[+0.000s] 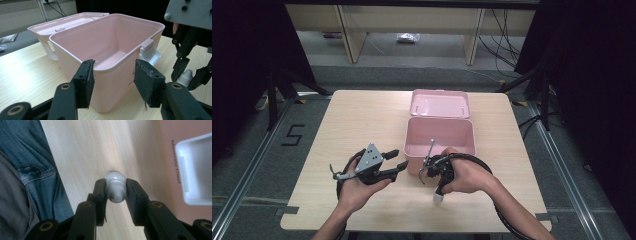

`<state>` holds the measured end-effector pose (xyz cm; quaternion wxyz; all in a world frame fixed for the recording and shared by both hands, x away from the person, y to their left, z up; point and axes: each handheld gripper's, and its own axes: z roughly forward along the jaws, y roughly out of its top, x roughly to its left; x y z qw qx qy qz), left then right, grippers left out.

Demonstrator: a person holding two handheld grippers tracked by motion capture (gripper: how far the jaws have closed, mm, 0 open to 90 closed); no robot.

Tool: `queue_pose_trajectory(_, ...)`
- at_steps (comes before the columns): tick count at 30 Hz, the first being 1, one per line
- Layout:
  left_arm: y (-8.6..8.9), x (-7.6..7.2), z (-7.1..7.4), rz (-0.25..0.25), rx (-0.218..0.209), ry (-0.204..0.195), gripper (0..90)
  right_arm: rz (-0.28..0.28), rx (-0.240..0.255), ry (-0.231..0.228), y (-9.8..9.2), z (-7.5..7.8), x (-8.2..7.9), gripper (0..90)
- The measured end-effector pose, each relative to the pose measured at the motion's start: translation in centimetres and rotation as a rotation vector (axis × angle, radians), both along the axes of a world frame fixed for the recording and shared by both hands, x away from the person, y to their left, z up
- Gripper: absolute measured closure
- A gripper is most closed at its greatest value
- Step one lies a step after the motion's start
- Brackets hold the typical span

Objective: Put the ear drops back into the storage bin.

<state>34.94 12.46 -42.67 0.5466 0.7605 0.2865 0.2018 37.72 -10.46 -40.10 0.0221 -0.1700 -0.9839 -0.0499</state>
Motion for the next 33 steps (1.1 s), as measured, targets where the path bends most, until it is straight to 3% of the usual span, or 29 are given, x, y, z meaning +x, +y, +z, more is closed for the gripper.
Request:
queue_pose_trajectory(2, 0.0, 0.0, 0.0, 0.001, 0.002, 0.000, 49.3, 0.021, 0.006, -0.003, -0.1, 0.1, 0.1, 71.5)
queue_pose_trajectory(13, 0.0, -0.1, 0.1, 0.000, 0.003, -0.001, 49.1, 0.009, 0.010, -0.010, -1.2, 0.8, 0.1, 71.5)
queue_pose_trajectory(14, 0.0, -0.1, 0.1, 0.000, 0.003, -0.001, 49.1, -0.014, 0.003, -0.006, -1.3, 0.9, 0.0, 71.5)
queue_pose_trajectory(15, 0.0, -0.1, 0.1, 0.000, 0.004, -0.001, 49.1, 0.012, 0.010, -0.010, -1.4, 0.9, 0.1, 71.5)
queue_pose_trajectory(16, 0.0, -0.1, 0.1, 0.000, 0.003, -0.001, 49.1, -0.007, 0.003, -0.007, -1.5, 1.0, 0.0, 71.5)
queue_pose_trajectory(18, 0.0, -0.1, 0.1, -0.001, 0.004, -0.002, 49.2, 0.007, 0.010, -0.011, -1.8, 1.0, 0.1, 71.5)
queue_pose_trajectory(21, 0.0, -0.1, 0.1, 0.000, 0.003, -0.002, 49.2, -0.020, 0.008, 0.001, -2.1, 1.3, 0.0, 71.5)
queue_pose_trajectory(25, 0.0, -0.1, 0.0, -0.001, 0.002, -0.001, 49.1, 0.004, 0.010, -0.009, -2.5, 1.4, 0.2, 71.5)
queue_pose_trajectory(27, -0.1, -0.1, 0.0, -0.001, 0.002, -0.001, 49.0, -0.034, 0.006, 0.000, -2.7, 1.5, 0.0, 71.5)
queue_pose_trajectory(28, 0.0, -0.1, 0.0, -0.001, 0.003, -0.001, 49.0, -0.007, 0.005, -0.003, -2.8, 1.6, 0.2, 71.5)
queue_pose_trajectory(33, 0.0, -0.1, 0.1, -0.001, 0.002, -0.002, 49.0, -0.018, 0.010, -0.009, -3.2, 2.0, 0.2, 71.5)
